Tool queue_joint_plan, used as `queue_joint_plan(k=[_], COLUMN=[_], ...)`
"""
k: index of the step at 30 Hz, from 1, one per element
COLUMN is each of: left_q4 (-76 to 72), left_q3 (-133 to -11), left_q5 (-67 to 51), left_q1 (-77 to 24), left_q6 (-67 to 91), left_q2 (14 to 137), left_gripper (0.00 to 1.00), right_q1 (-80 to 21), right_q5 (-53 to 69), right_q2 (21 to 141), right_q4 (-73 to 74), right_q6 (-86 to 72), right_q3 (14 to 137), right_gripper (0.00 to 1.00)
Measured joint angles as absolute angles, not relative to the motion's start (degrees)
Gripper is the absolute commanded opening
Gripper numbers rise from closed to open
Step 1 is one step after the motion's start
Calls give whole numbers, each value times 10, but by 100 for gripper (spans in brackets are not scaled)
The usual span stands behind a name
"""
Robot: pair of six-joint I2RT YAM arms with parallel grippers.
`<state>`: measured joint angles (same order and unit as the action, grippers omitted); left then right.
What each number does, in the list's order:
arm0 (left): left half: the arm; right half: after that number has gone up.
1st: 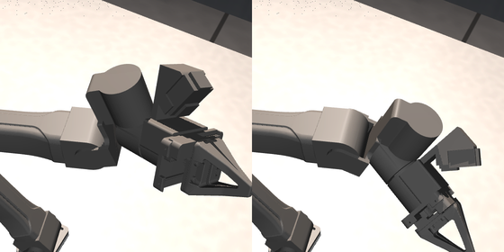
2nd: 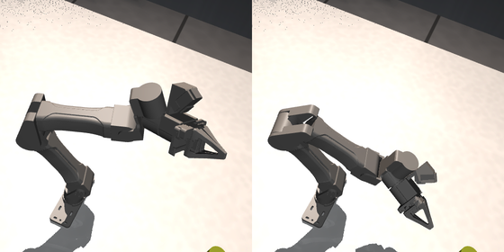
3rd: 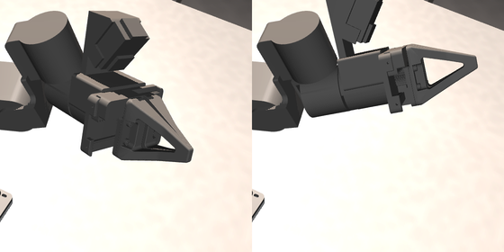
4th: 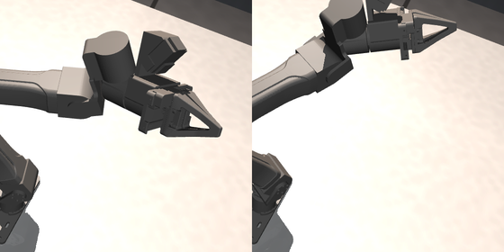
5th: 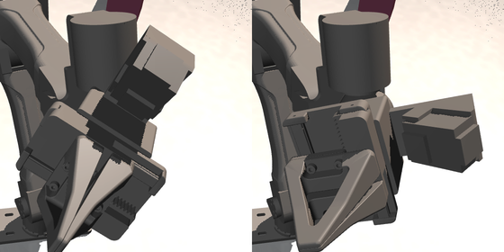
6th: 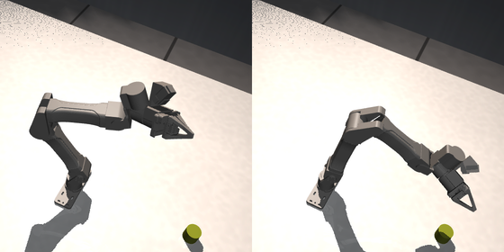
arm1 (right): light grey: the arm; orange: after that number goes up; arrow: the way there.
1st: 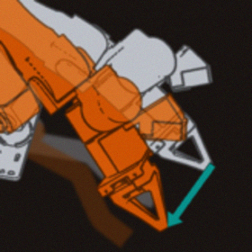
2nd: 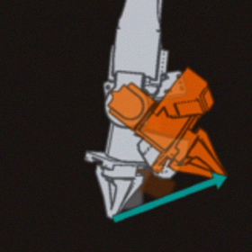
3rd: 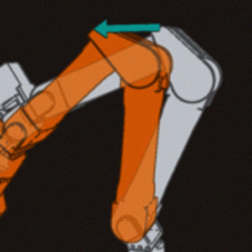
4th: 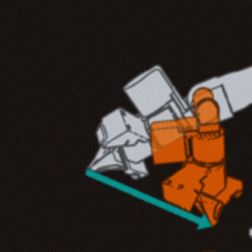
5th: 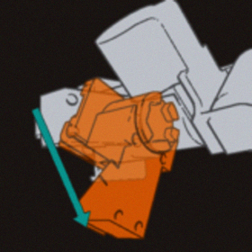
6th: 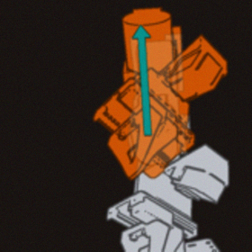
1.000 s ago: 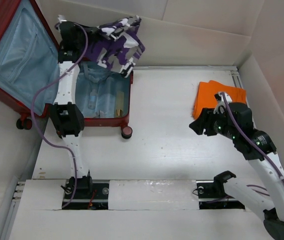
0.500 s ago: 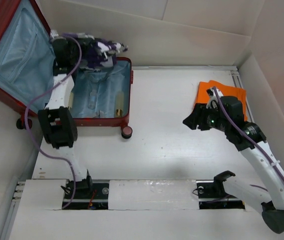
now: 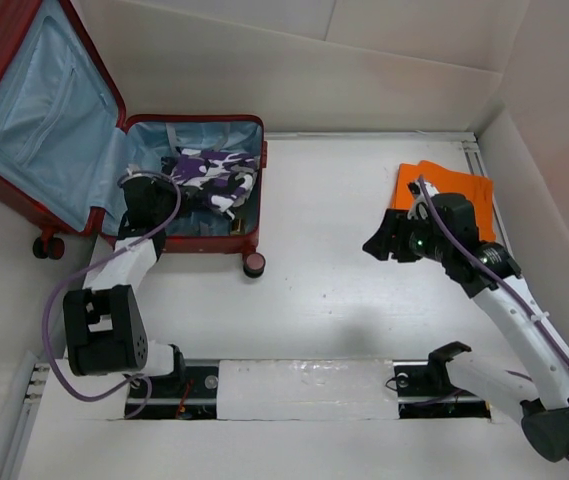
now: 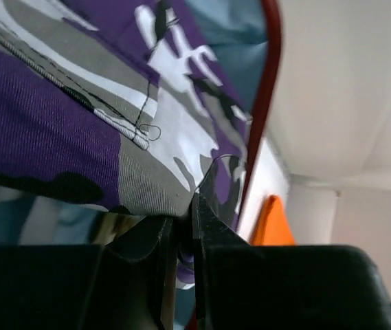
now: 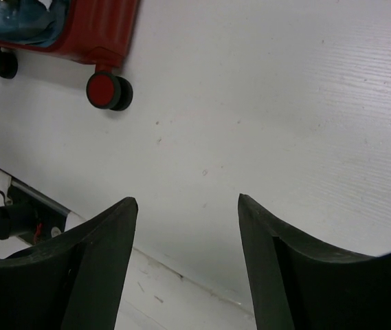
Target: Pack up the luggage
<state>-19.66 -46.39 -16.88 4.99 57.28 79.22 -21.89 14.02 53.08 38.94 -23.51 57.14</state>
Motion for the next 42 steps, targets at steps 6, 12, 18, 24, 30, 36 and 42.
queue_joint_plan(k=[6,12,18,24,30,36,42], left_q4=[-130,-35,-34,-60,-8,63,54], left_q3=[-453,-499,-605,-756,-952,-944,-882], left_q5=[-136,-87,-55,-26,-46,-110,-130], left_q1=[60,79,56,-201,-447,-519,-508], left_q6=[519,488,487,439,385,382,368], left_q2=[768,728,657,744,1026,1137,1086], left_gripper=[37,88,91,88,85,83,78], right_q1=[-217,-210,-175,-107,16,138,223], right_q5=[144,130,91,42,-11,-79,-168], right_q2=[554,576,606,660,729,798,906], right_q4=[390,398,403,391,343,307,304], right_q6=[-229,-222,-229,-261,-330,-399,-419], right_q3=[571,572,588,601,602,611,669], right_gripper=[82,92,99,96,93,91,86])
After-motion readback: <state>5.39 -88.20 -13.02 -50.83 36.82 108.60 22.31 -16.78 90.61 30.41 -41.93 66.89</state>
